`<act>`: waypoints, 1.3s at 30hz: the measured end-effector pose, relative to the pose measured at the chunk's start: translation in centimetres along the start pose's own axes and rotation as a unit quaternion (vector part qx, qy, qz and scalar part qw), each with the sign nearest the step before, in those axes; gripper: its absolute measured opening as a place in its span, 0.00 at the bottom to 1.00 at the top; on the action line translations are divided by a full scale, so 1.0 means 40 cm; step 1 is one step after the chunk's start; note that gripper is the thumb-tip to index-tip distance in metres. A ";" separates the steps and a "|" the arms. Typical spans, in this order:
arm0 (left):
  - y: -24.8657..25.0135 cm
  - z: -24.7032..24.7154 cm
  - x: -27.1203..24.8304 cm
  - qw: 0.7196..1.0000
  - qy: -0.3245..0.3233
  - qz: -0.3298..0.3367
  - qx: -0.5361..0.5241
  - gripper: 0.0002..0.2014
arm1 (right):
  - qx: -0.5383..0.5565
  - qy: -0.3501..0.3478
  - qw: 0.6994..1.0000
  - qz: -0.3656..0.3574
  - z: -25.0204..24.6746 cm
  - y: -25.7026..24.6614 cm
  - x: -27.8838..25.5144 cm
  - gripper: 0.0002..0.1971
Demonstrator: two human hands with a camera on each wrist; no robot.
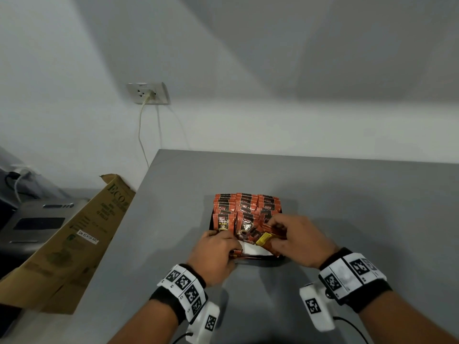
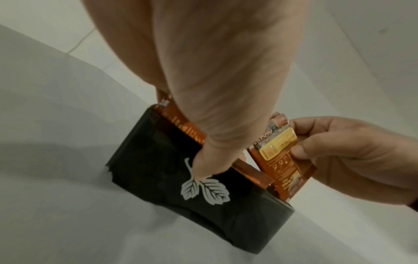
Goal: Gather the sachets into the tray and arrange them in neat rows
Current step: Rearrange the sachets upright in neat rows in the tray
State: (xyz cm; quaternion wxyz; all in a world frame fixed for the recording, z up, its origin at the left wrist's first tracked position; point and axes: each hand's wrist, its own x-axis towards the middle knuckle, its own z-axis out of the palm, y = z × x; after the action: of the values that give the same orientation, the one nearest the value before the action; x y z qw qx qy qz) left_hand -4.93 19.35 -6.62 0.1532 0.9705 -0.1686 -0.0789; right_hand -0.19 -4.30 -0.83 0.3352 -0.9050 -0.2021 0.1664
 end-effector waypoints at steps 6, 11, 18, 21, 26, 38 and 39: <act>0.035 -0.051 -0.004 0.983 0.083 -0.038 -0.158 0.29 | 0.122 0.046 0.991 0.018 -0.013 -0.008 -0.008 0.08; 0.093 -0.107 0.045 0.779 0.118 -0.119 -0.604 0.33 | 0.359 0.064 0.931 0.007 -0.014 -0.060 0.013 0.13; 0.115 -0.135 0.118 0.554 0.067 -0.187 -0.808 0.22 | 0.288 0.101 0.952 0.016 0.019 -0.123 0.051 0.13; 0.109 -0.151 0.124 0.570 0.068 -0.191 -0.796 0.13 | 0.081 0.093 0.991 -0.047 -0.006 -0.130 0.050 0.40; 0.121 -0.160 0.117 0.575 0.040 -0.170 -0.800 0.06 | -0.063 0.025 0.990 -0.120 -0.014 -0.126 0.077 0.49; 0.111 -0.147 0.109 0.564 0.084 -0.185 -0.800 0.16 | 0.259 0.148 0.954 -0.005 -0.018 -0.088 0.074 0.18; 0.109 -0.145 0.110 0.553 0.077 -0.193 -0.807 0.15 | 0.262 0.183 0.947 -0.012 -0.019 -0.088 0.074 0.14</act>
State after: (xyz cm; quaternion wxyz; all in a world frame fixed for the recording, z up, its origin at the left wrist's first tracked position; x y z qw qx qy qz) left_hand -0.98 15.48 -0.22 0.8657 0.4515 0.1694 -0.1341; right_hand 1.82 -0.88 1.60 0.5936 -0.7978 -0.0976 0.0408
